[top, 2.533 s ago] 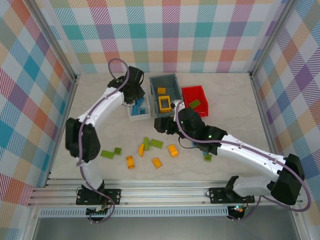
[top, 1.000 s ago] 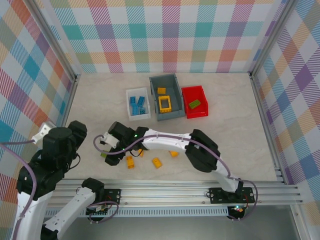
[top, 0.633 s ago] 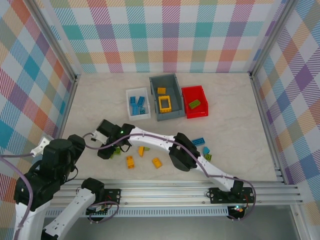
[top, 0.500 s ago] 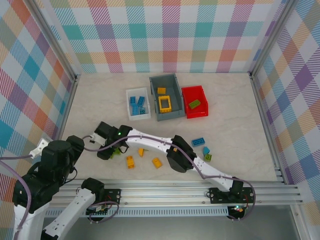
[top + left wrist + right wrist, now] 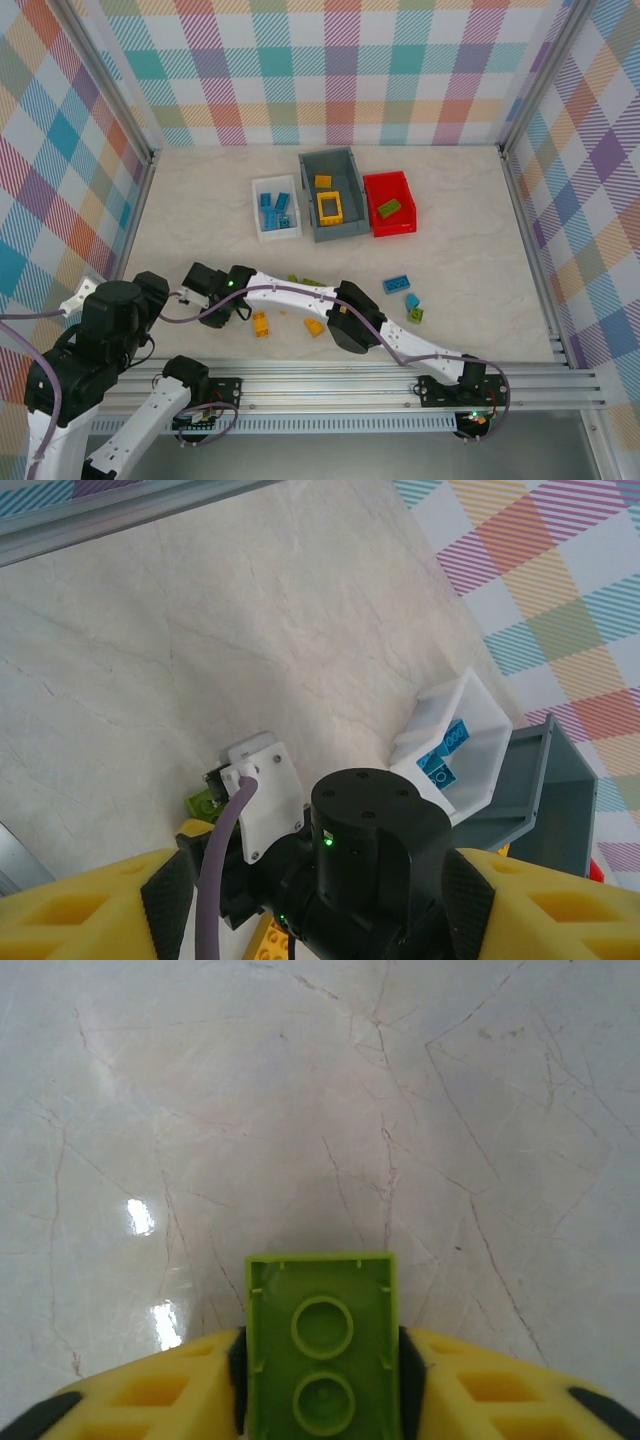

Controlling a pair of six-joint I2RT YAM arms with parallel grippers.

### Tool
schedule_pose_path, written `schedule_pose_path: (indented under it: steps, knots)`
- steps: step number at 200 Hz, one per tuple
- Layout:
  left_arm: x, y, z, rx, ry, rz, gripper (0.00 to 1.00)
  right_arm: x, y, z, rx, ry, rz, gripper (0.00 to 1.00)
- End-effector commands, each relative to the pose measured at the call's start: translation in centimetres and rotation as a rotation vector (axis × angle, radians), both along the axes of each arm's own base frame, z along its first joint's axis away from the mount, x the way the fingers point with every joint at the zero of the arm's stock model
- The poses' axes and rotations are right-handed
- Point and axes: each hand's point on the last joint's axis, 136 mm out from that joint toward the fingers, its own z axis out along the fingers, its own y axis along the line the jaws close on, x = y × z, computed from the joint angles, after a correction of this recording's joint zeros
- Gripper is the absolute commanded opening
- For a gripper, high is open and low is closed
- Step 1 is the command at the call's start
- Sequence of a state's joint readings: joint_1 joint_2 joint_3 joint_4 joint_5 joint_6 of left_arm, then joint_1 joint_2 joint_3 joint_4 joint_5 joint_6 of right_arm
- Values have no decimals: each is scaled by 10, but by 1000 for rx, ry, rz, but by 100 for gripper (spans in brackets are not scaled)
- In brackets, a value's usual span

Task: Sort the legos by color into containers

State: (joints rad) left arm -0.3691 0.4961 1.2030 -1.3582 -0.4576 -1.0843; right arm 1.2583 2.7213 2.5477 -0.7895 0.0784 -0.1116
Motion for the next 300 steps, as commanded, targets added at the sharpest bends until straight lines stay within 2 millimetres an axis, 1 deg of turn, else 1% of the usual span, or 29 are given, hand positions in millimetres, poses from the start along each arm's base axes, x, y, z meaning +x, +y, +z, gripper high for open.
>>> schedule_pose_path:
  steps: [1,10,22,36,48,57,76,91,99,103,105,117,119,128,143,152,156,157,170,185,188,189,190,192,209,228,250,271,300]
  knots:
    - [1,-3,4,-14,-17,-14,68,-3,-8,-18,-55,14,-6,35]
    - [1,-3,3,-15,-18,-14,68,-3,-7,-14,-49,12,-6,32]
    - [2,-5,4,-15,-25,-25,68,-2,-4,-3,-21,23,-37,30]
    - [7,-10,7,-18,-44,-58,68,0,1,20,29,11,-42,29]
    - [13,-17,11,-20,-68,-99,68,2,6,50,91,-6,-49,29]
    - [19,-24,14,-22,-84,-132,69,4,8,78,144,-23,-53,29]
    - [32,-38,25,-33,-145,-204,70,17,2,136,243,-47,-94,29]
    - [48,-61,39,-70,-201,-300,70,33,-16,175,294,-66,-147,28]
    - [60,-79,46,-101,-221,-370,70,44,-30,195,319,-81,-180,28]
    - [66,-88,48,-118,-223,-402,70,50,-39,199,321,-84,-199,28]
    - [69,-93,49,-129,-224,-422,70,52,-42,207,335,-87,-208,28]
    - [89,-123,51,-189,-213,-525,68,73,-75,223,358,-89,-282,28]
    - [92,-127,51,-199,-212,-537,68,77,-81,222,356,-86,-295,28]
    - [105,-146,51,-240,-203,-594,67,93,-110,233,377,-83,-360,28]
    - [123,-175,49,-240,-187,-668,67,124,-167,238,388,-67,-488,28]
    - [132,-196,48,-210,-172,-718,67,142,-203,235,385,-57,-577,28]
    - [134,-209,47,-194,-166,-749,67,150,-220,234,385,-51,-619,28]
    - [136,-212,46,-191,-160,-755,67,150,-225,228,373,-44,-630,28]
    - [142,-252,43,-139,-148,-837,67,173,-280,222,377,-21,-777,28]
    - [152,-301,25,-99,-116,-913,67,196,-340,210,379,29,-962,28]
    - [154,-312,15,-89,-94,-926,67,200,-352,208,380,36,-1000,28]
    - [154,-314,18,-91,-105,-930,67,202,-356,207,383,39,-1012,28]
    - [156,-318,12,-83,-88,-932,67,203,-359,206,383,44,-1024,28]
    - [157,-324,10,-78,-85,-940,67,206,-366,205,385,51,-1047,28]
    - [166,-367,-13,-2,-51,-985,67,229,-416,187,379,111,-1227,29]
    - [176,-399,-25,83,-48,-1008,67,252,-448,166,361,168,-1349,29]
    - [186,-432,-30,131,-64,-1034,67,278,-469,146,319,199,-1440,29]
    - [195,-451,-32,177,-73,-1037,68,301,-470,132,295,241,-1460,29]
    - [205,-462,-45,208,-49,-1030,68,317,-463,114,268,287,-1471,29]
